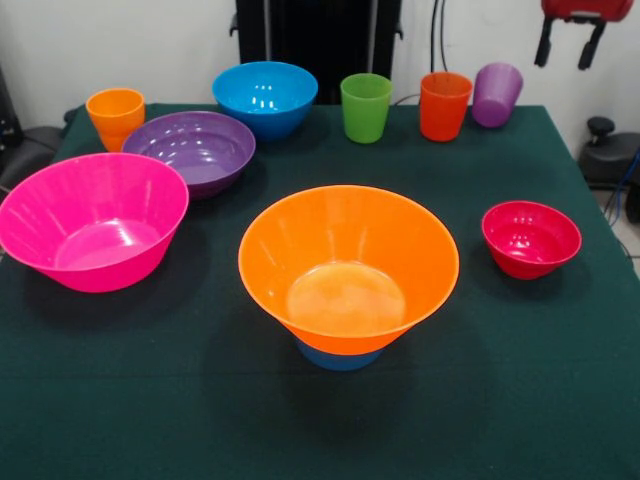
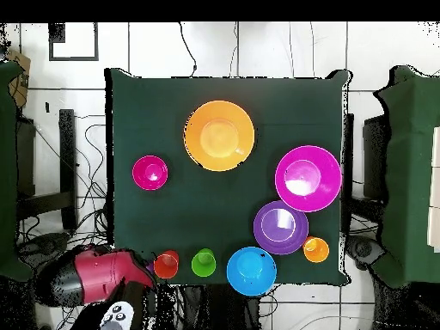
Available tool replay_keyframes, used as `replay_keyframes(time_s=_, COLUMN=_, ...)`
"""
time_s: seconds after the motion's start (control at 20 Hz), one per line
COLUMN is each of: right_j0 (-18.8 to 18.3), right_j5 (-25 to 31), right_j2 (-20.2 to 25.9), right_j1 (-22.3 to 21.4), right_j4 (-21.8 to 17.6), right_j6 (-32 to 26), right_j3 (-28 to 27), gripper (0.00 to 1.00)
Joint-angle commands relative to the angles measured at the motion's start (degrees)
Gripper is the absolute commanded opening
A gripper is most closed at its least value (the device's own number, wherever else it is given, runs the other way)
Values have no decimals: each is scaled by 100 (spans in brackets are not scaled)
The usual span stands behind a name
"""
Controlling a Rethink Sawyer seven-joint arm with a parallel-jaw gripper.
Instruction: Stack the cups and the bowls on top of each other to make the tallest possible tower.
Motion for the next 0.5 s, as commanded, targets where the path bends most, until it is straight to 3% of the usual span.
replay_keyframes(time_s=0.05, right_j0=-651, right_j5=549, right_j2=304, right_j1=-256, right_j4=-555, right_j6=-258, right_j3=156, gripper=100)
replay_keyframes(time_s=0.5, right_j0=-1250, right_j5=311, right_j2=571, right_j1=-48, right_j4=-1073, right_j6=-370, right_j3=91, gripper=100)
